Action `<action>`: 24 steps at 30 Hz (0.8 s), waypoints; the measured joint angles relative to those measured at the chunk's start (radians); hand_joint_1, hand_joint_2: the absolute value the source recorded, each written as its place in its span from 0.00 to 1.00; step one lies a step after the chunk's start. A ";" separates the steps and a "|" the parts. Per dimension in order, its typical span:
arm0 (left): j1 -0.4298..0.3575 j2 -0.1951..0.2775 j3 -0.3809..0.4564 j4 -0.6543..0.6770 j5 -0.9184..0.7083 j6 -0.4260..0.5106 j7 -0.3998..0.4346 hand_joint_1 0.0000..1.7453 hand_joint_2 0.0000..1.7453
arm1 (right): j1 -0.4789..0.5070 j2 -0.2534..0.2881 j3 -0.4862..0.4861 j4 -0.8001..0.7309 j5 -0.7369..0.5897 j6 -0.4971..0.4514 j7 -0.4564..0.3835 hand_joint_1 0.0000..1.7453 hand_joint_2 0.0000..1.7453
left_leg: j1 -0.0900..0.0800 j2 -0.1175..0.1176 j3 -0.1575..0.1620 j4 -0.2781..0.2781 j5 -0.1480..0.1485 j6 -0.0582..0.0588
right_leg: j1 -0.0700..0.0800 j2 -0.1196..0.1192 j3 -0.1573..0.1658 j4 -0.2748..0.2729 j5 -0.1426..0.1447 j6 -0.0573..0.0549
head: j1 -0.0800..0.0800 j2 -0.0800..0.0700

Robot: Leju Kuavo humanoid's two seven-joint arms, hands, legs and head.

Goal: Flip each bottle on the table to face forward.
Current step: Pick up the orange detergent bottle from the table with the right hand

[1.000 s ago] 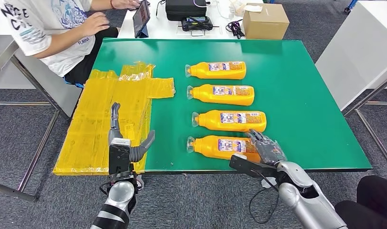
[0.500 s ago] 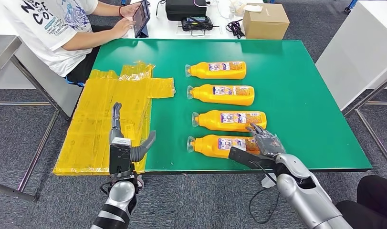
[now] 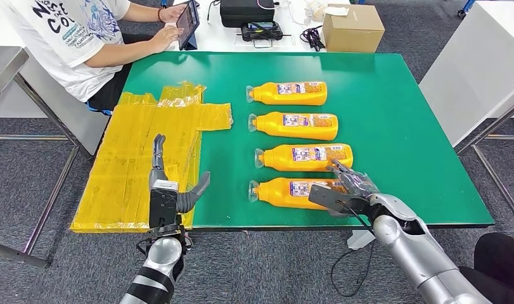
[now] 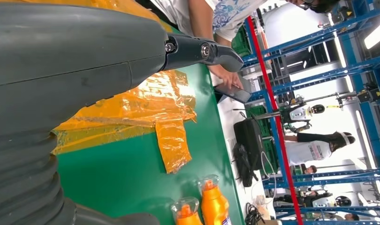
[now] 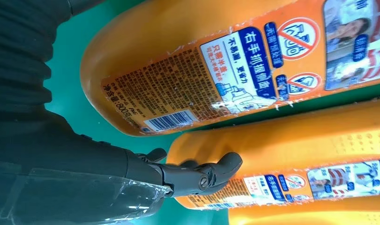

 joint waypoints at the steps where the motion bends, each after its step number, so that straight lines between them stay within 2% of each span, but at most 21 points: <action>1: -0.001 0.000 0.000 0.002 0.000 0.000 0.000 0.00 1.00 | -0.001 -0.002 0.002 0.001 -0.001 0.000 0.000 0.00 1.00 | 0.000 0.000 0.000 0.000 0.000 0.000 | 0.000 0.000 0.000 0.000 0.000 0.000 | 0.000 0.000; 8: -0.003 -0.001 -0.002 0.016 0.004 -0.003 -0.004 0.00 1.00 | -0.003 -0.023 0.025 0.004 -0.022 0.012 0.000 0.01 1.00 | 0.000 0.000 0.000 0.000 0.000 0.000 | 0.000 0.000 0.000 0.000 0.000 0.000 | 0.000 0.000; 12: -0.009 -0.002 -0.011 0.024 0.009 -0.002 -0.006 0.00 1.00 | -0.006 -0.041 0.046 0.004 -0.039 0.023 0.000 0.12 1.00 | 0.000 0.000 0.000 0.000 0.000 0.000 | 0.000 0.000 0.000 0.000 0.000 0.000 | 0.000 0.000; 17: -0.018 -0.003 -0.020 0.030 0.009 -0.002 -0.006 0.00 1.00 | -0.010 -0.060 0.072 0.001 -0.051 0.032 0.000 0.33 1.00 | 0.000 0.000 0.000 0.000 0.000 0.000 | 0.000 0.000 0.000 0.000 0.000 0.000 | 0.000 0.000; 21: -0.021 -0.003 -0.026 0.035 0.009 -0.004 -0.006 0.00 1.00 | -0.011 -0.075 0.091 -0.004 -0.061 0.036 0.003 0.75 1.00 | 0.000 0.000 0.000 0.000 0.000 0.000 | 0.000 0.000 0.000 0.000 0.000 0.000 | 0.000 0.000; 24: -0.024 -0.003 -0.028 0.038 0.011 -0.007 -0.006 0.00 1.00 | -0.012 -0.084 0.101 -0.008 -0.066 0.035 0.007 0.82 1.00 | 0.000 0.000 0.000 0.000 0.000 0.000 | 0.000 0.000 0.000 0.000 0.000 0.000 | 0.000 0.000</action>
